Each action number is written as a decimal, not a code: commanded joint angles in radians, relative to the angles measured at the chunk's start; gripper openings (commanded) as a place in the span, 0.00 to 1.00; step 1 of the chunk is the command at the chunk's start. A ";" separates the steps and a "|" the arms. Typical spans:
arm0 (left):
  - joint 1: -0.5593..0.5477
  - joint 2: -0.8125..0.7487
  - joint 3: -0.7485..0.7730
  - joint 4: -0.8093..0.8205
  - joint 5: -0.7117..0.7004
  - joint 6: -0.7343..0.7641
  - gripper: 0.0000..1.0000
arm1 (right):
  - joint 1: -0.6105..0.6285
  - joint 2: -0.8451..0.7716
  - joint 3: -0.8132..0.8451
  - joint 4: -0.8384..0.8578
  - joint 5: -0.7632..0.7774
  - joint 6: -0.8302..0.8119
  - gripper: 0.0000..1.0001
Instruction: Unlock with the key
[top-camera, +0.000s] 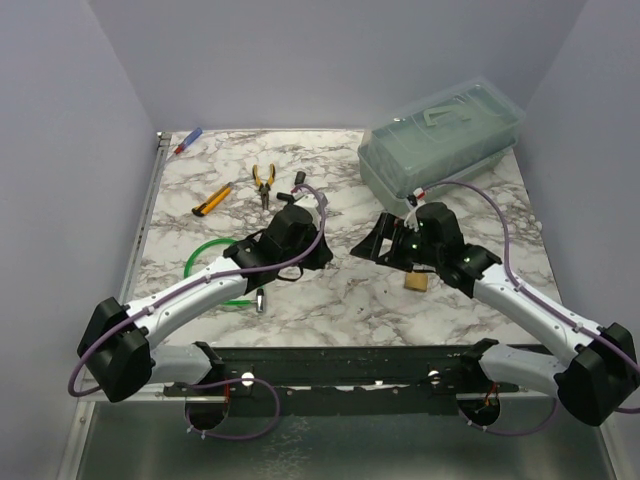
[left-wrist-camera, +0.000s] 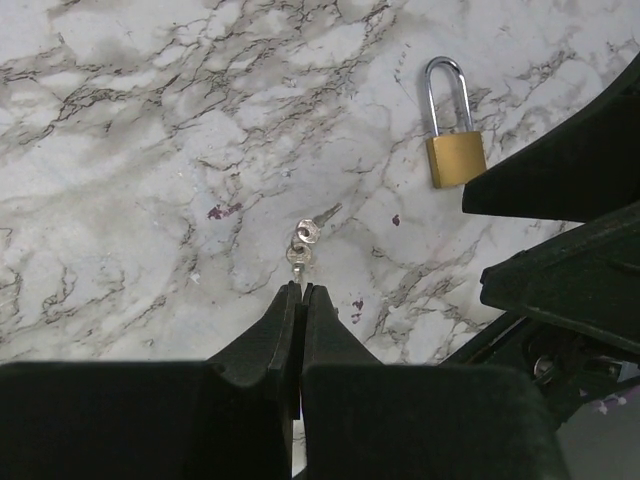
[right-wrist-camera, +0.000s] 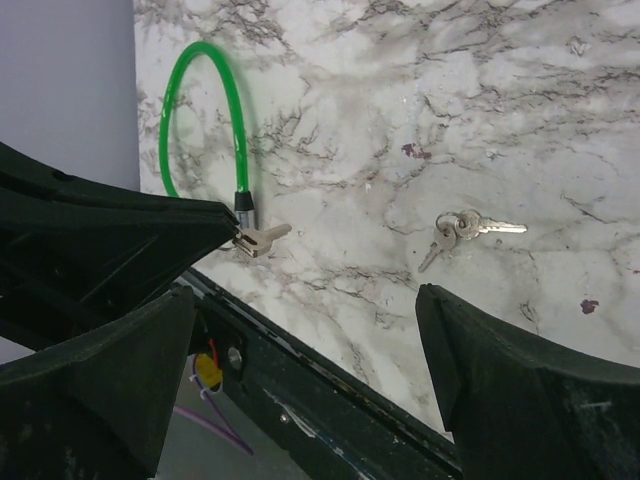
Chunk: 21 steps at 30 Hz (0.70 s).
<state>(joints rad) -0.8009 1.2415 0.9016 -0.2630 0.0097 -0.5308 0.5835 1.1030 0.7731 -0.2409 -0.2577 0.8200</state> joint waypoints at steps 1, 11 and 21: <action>-0.006 0.042 0.013 -0.014 0.021 0.003 0.00 | 0.004 0.033 0.019 -0.089 0.064 0.038 0.98; -0.008 0.008 0.007 0.160 0.261 0.008 0.00 | 0.003 0.078 -0.067 0.092 -0.122 0.246 0.89; -0.007 0.002 0.002 0.207 0.324 -0.005 0.00 | 0.004 0.160 -0.043 0.131 -0.175 0.359 0.68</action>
<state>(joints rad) -0.8028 1.2747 0.9009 -0.1192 0.2684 -0.5304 0.5827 1.2476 0.7151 -0.1654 -0.3759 1.1152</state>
